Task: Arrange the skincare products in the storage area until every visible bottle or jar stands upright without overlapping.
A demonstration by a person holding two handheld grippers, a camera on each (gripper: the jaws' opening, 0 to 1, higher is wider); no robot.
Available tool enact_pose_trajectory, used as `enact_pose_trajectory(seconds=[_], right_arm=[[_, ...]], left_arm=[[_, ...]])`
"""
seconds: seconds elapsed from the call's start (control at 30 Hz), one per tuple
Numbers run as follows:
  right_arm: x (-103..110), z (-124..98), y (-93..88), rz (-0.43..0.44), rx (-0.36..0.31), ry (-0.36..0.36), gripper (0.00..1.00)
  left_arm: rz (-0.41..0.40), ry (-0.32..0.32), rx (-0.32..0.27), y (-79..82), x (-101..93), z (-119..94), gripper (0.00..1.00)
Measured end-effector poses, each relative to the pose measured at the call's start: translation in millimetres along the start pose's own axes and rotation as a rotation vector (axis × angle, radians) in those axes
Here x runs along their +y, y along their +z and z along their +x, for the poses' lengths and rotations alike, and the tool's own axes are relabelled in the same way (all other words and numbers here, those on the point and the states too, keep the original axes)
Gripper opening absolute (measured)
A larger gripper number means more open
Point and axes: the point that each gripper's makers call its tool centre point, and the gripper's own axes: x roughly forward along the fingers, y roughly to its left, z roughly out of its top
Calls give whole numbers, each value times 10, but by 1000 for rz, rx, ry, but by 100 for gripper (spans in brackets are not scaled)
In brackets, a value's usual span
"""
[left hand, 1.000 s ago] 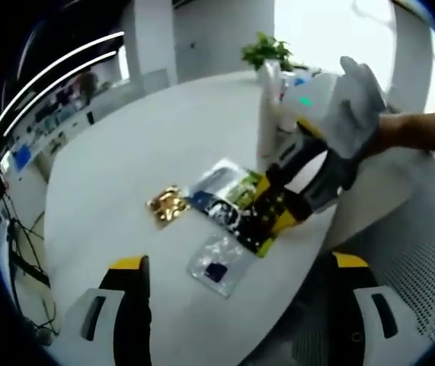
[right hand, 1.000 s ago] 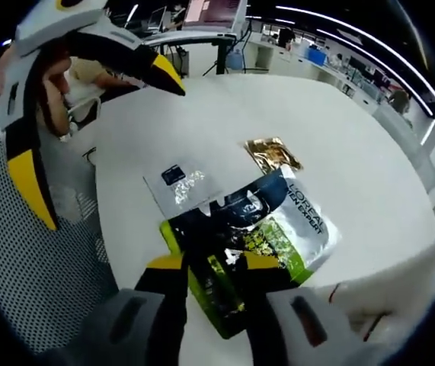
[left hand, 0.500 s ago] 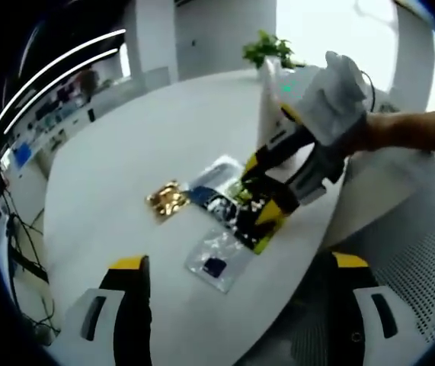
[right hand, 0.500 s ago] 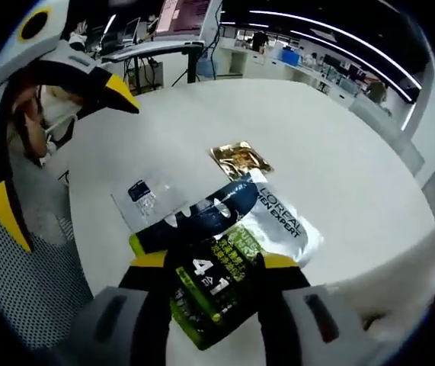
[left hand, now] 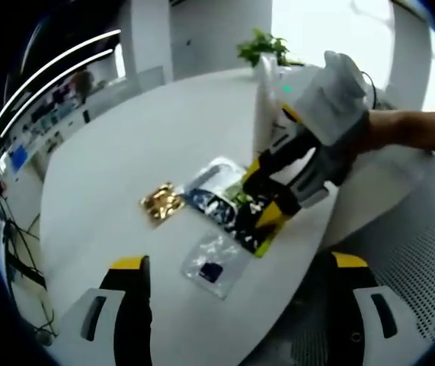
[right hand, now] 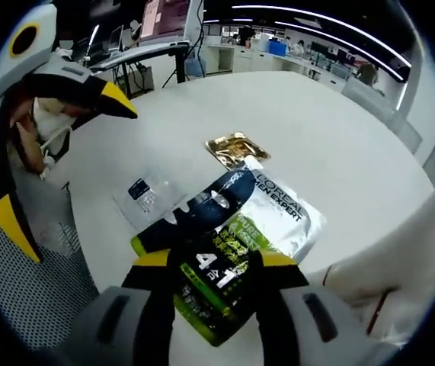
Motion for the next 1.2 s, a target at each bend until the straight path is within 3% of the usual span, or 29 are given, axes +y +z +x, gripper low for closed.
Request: enact_pose_trajectory(seconds=[1.2], right_arm=[[-81,-113,-143,9,-10,-2,45]], left_arm=[[9,6,-1,-13,-26,-61,95]])
